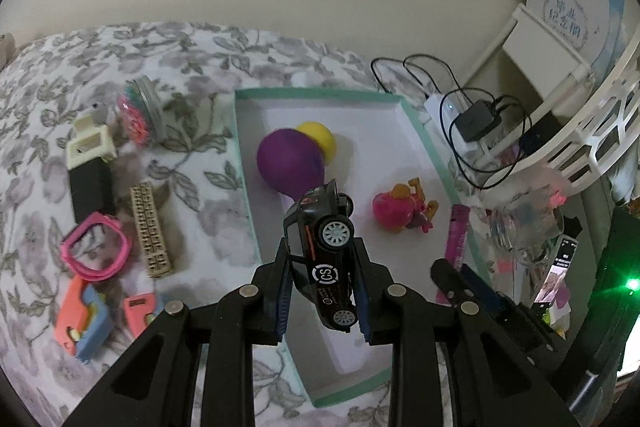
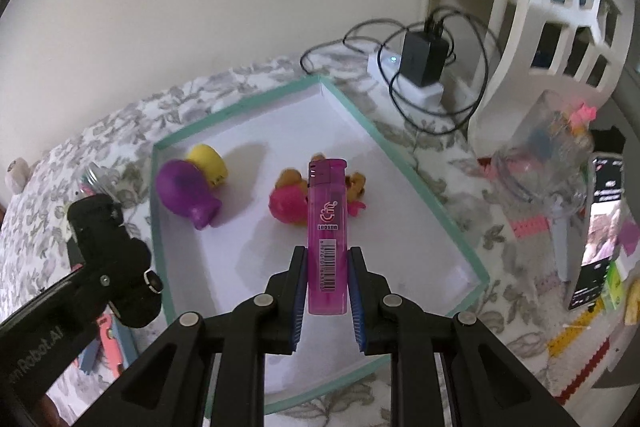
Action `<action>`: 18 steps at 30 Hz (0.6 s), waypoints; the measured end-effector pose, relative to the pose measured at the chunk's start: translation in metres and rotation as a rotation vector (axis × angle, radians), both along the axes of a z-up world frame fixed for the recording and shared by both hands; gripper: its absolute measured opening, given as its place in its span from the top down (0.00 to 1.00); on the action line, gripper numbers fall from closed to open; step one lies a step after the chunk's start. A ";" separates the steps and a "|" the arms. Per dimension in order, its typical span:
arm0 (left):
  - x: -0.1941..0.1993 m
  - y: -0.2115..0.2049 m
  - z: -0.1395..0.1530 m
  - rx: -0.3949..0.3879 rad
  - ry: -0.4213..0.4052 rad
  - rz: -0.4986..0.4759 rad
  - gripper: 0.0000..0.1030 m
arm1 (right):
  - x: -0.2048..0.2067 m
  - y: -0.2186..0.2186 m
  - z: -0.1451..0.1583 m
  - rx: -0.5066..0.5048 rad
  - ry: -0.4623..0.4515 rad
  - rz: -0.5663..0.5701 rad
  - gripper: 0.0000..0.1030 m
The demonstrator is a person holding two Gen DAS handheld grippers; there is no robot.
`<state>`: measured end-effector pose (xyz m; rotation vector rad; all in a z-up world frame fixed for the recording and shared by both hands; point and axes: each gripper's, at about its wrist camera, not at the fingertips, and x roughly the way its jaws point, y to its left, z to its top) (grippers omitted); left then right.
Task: Organize rigid objects
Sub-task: 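Carry the car and lighter into the tray and open both tools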
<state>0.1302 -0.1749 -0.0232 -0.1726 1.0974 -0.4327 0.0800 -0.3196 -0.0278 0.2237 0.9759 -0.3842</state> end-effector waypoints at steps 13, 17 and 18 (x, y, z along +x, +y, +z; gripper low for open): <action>0.003 -0.015 -0.032 0.041 0.065 -0.041 0.72 | 0.005 -0.009 -0.038 0.055 0.106 -0.011 0.79; 0.002 -0.019 -0.040 0.057 0.077 -0.052 0.72 | 0.005 -0.011 -0.043 0.063 0.121 -0.017 0.79; 0.002 -0.020 -0.042 0.060 0.079 -0.054 0.72 | 0.005 -0.012 -0.044 0.063 0.124 -0.019 0.79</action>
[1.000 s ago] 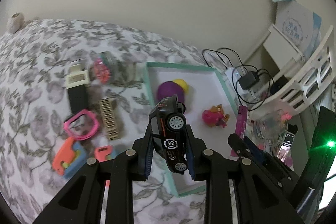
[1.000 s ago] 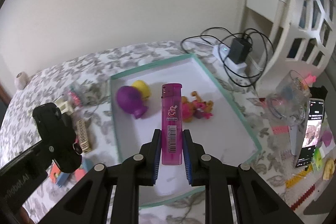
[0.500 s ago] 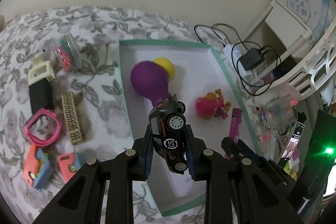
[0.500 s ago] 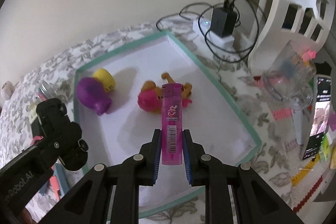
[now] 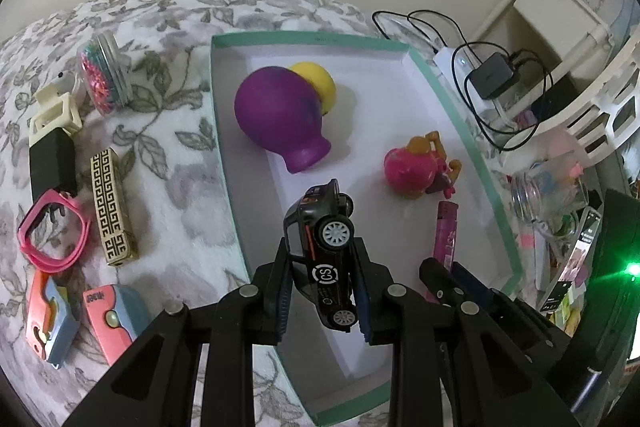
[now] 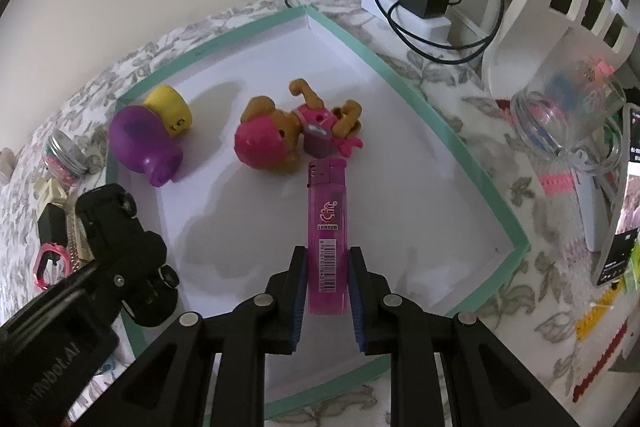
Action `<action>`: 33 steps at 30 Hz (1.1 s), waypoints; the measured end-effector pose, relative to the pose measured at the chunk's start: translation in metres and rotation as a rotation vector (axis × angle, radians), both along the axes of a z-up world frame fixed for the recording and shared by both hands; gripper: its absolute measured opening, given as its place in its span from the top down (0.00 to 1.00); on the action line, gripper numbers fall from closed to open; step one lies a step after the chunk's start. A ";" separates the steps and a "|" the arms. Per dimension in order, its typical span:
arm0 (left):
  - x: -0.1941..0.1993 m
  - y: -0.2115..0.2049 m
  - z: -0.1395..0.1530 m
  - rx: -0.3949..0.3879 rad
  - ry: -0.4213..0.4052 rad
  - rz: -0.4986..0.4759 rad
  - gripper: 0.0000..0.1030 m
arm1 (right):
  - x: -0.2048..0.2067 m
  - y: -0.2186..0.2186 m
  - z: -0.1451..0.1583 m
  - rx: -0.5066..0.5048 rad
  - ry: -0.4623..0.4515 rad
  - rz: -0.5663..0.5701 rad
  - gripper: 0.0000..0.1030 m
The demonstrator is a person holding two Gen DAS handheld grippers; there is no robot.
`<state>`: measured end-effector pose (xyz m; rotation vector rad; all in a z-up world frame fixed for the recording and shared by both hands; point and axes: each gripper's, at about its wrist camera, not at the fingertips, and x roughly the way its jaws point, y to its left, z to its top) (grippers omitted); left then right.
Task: Organize rigid objects
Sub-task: 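Carry the car and lighter into the tray and open both tools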
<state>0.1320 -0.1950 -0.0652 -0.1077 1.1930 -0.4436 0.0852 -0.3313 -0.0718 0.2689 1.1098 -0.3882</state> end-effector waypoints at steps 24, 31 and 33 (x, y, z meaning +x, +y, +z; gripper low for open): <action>-0.007 0.014 0.021 0.007 -0.015 0.039 0.51 | -0.004 0.000 0.009 -0.039 0.003 -0.008 0.65; -0.015 0.022 0.030 0.083 -0.067 0.058 0.47 | -0.009 0.005 0.018 -0.063 -0.008 0.004 0.65; -0.015 0.025 0.029 0.111 -0.070 0.076 0.37 | -0.010 0.005 0.018 -0.066 -0.008 0.006 0.57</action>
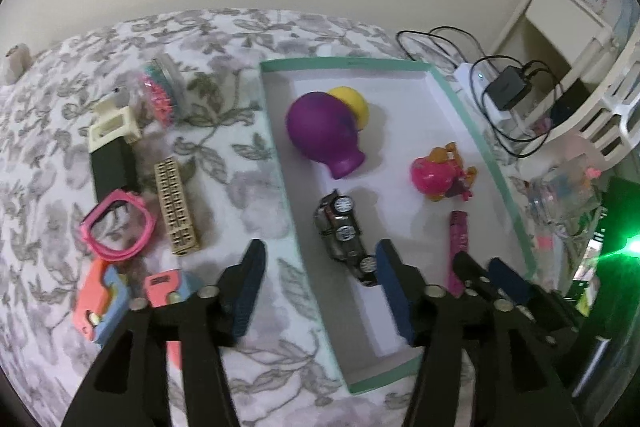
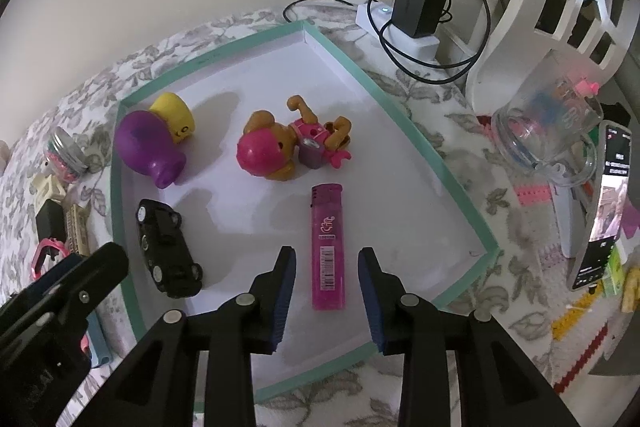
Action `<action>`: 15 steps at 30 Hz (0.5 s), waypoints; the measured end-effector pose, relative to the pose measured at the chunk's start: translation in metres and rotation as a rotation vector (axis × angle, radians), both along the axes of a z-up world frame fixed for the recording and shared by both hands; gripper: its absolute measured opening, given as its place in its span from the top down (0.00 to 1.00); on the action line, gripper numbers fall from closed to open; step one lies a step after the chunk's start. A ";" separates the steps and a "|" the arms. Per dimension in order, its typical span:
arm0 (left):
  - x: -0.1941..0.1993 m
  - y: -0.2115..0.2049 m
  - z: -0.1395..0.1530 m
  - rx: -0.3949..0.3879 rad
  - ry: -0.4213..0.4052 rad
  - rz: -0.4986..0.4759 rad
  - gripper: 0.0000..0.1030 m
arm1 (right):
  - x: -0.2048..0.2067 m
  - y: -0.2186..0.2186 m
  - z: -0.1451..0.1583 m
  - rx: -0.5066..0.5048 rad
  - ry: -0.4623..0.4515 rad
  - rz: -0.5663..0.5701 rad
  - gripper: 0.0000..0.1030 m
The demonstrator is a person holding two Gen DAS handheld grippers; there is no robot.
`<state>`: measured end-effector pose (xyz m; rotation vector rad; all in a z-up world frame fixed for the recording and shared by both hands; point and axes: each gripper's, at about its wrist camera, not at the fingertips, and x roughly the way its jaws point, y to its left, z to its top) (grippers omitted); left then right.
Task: Organize rigid objects
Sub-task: 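Carry the car and lighter into the tray and open both tools, then withdraw both tools back over the remaining cases and watch band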
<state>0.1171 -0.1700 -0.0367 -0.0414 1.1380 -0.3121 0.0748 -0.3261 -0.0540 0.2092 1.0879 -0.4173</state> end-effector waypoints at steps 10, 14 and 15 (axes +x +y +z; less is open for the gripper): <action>-0.001 0.018 -0.012 0.107 0.030 0.074 0.25 | -0.003 0.003 -0.003 -0.009 0.013 0.007 0.35; -0.003 0.023 -0.014 0.122 0.027 0.091 0.14 | -0.004 0.005 -0.003 -0.011 0.012 0.017 0.29; -0.003 0.024 -0.014 0.123 0.028 0.093 0.14 | -0.004 0.005 -0.003 -0.013 0.012 0.019 0.26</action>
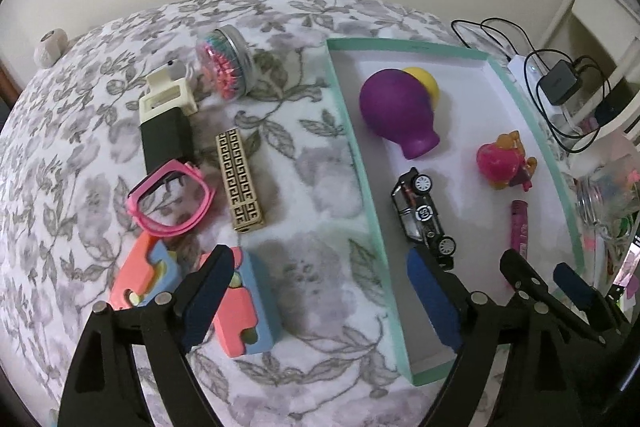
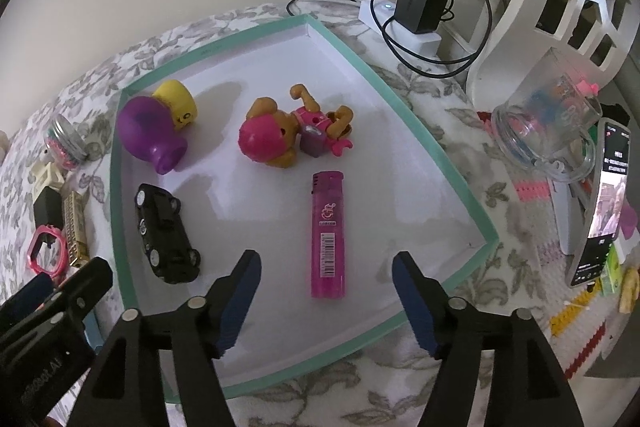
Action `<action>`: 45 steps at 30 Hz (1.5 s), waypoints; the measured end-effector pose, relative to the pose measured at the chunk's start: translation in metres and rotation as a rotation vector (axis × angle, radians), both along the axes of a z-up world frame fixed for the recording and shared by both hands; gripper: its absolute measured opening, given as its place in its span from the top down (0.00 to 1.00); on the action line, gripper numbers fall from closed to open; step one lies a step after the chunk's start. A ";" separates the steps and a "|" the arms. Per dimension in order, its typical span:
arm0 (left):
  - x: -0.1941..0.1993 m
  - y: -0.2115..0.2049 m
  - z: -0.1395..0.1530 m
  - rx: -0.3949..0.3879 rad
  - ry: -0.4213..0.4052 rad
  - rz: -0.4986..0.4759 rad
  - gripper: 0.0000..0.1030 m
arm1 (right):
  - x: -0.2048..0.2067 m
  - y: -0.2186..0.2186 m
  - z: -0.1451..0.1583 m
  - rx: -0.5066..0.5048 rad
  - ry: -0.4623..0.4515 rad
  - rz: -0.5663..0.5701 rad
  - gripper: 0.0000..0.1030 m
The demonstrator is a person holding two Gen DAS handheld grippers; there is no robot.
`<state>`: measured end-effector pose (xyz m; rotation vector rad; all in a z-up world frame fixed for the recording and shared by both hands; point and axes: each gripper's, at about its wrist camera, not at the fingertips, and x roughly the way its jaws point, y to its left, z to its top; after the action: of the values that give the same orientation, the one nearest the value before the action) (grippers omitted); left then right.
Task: Organize rigid objects
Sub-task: 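Withdraw both tools back over the remaining cases and watch band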
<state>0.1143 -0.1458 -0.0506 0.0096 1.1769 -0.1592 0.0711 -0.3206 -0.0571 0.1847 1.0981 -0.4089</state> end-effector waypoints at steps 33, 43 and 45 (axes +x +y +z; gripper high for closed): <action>-0.005 0.140 0.041 0.022 -0.034 0.227 0.05 | 0.001 0.104 0.059 0.070 -0.199 0.265 0.00; 0.000 0.172 0.016 -0.066 0.071 0.312 0.05 | 0.016 0.153 0.023 0.128 -0.095 0.399 0.00; 0.002 0.168 0.009 -0.065 0.091 0.295 0.05 | 0.017 0.155 0.016 0.132 -0.072 0.404 0.01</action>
<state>0.1163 0.0218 -0.0416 -0.2290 1.2490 0.0634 0.0880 -0.1655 -0.0409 0.0886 1.0617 0.0317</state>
